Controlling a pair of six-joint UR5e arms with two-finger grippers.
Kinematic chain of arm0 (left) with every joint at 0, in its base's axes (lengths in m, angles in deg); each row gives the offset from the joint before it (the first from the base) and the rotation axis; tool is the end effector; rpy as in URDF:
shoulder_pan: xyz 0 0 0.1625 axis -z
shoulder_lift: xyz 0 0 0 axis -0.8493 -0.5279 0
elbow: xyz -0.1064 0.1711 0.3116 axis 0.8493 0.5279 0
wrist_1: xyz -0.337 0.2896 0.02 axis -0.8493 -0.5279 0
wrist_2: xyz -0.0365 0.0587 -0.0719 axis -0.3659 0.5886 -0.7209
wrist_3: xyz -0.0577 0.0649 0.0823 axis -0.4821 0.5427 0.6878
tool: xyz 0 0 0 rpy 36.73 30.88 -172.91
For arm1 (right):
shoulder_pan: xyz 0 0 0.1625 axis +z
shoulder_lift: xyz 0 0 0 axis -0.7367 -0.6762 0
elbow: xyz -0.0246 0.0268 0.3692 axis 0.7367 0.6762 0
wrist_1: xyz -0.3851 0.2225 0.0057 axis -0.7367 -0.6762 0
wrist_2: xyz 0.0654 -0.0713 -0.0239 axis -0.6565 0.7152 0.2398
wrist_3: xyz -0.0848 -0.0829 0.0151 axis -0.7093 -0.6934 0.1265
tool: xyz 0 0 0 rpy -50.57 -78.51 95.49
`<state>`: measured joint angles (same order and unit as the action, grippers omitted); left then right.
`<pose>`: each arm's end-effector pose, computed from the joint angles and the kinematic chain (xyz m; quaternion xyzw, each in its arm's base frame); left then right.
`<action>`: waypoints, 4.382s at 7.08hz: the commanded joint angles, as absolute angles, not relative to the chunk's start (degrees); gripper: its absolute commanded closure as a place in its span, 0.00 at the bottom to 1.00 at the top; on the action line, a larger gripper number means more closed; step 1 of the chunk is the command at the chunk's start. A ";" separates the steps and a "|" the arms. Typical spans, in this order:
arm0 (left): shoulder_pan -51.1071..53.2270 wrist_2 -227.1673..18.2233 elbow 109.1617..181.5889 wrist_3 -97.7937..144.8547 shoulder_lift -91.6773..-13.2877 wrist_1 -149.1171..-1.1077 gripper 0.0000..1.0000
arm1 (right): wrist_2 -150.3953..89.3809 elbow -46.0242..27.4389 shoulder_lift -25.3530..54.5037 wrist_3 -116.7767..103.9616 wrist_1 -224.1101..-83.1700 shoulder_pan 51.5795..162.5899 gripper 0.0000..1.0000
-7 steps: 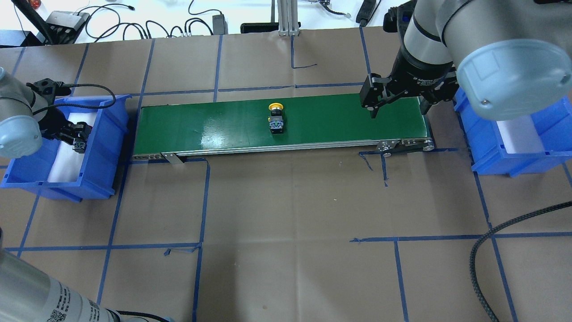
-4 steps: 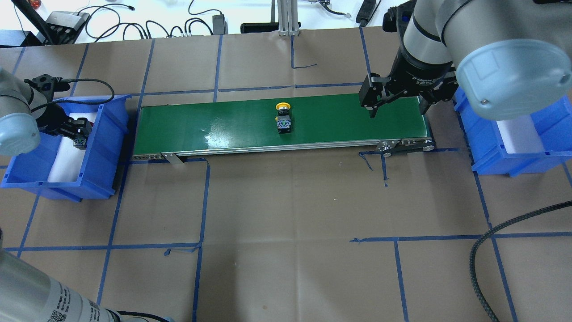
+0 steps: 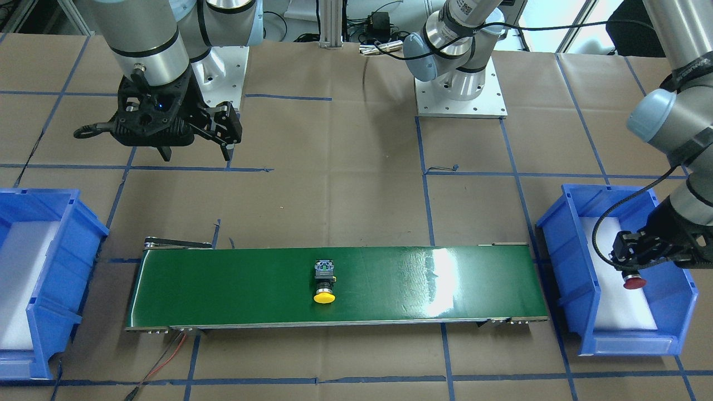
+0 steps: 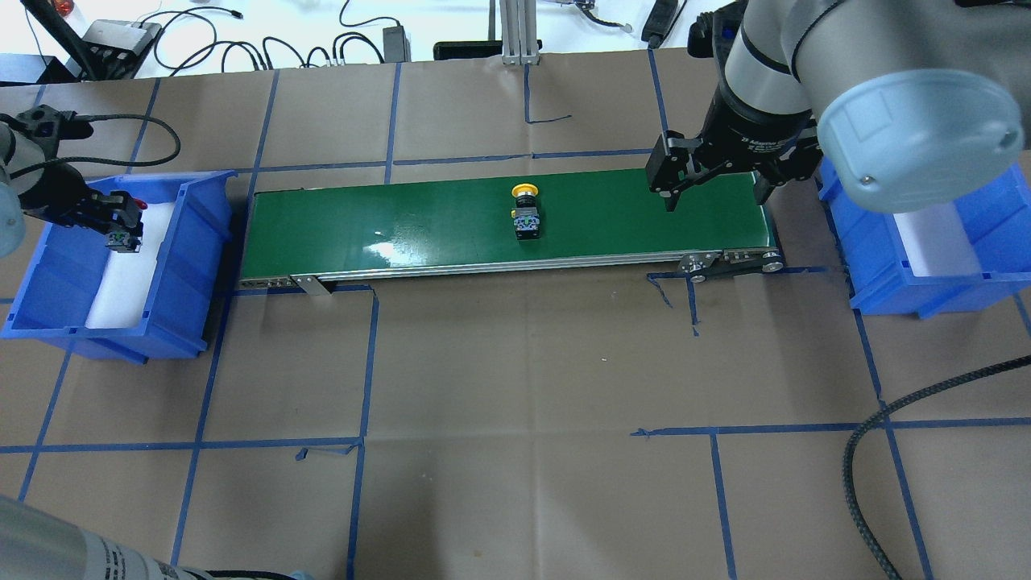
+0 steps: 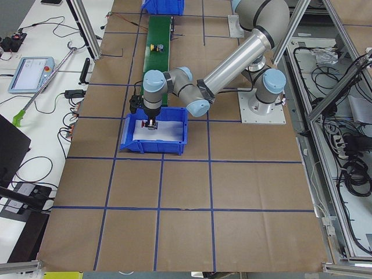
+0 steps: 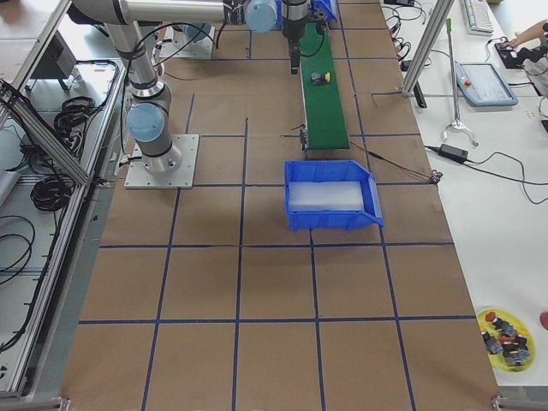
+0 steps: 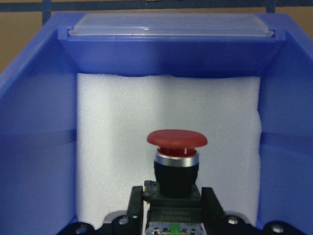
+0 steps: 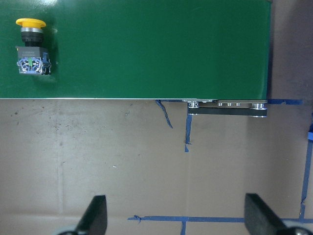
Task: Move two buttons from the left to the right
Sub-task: 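Lift the red button while the right gripper lowers toward the yellow button, then place the red button on the conveyor while the right gripper grasps the yellow button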
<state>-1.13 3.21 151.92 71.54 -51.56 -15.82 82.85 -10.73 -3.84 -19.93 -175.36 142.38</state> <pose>0.2151 -0.5910 0.2201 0.0045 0.9977 -0.0682 0.0045 0.1783 -0.5246 0.3727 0.0169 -0.9996 0.0206 0.0015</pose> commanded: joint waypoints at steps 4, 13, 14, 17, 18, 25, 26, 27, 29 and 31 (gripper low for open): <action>0.04 3.72 141.59 69.13 -49.14 -33.72 0.86 | 82.95 -10.95 5.61 -19.83 -189.80 142.38 0.00; 22.37 3.81 149.22 42.13 -49.75 -26.03 0.86 | 82.43 -9.99 15.82 -19.31 -200.45 142.38 0.00; 22.46 4.59 151.76 41.95 -51.16 -21.20 0.86 | 82.34 -9.90 16.52 -19.39 -202.12 142.38 0.00; 22.63 6.09 154.25 41.60 -52.40 -18.07 0.81 | 77.61 -11.04 18.37 -19.31 -204.25 142.38 0.00; 22.64 6.09 154.25 41.69 -52.49 -18.07 0.43 | 77.68 -11.13 18.55 -19.39 -204.25 142.38 0.00; 23.51 5.57 140.83 42.04 -44.85 -40.95 0.01 | 78.47 -12.54 19.70 -19.39 -203.81 142.29 0.00; 24.99 5.74 139.32 42.56 -43.10 -43.88 0.01 | 78.47 -12.62 19.70 -19.39 -203.81 142.29 0.00; 26.49 5.66 139.05 42.57 -41.43 -45.04 0.01 | 78.73 -12.63 19.87 -19.39 -203.89 142.20 0.06; 27.38 6.00 140.53 42.48 -39.31 -46.20 0.01 | 83.90 -12.63 20.22 -19.92 -203.81 142.11 0.61; 27.38 6.09 140.45 42.13 -38.43 -47.16 0.01 | 84.36 -12.54 19.61 -20.36 -203.72 141.06 0.94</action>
<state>27.31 6.02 140.41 42.37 -38.90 -46.64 83.74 -12.61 19.89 -20.08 -203.75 141.68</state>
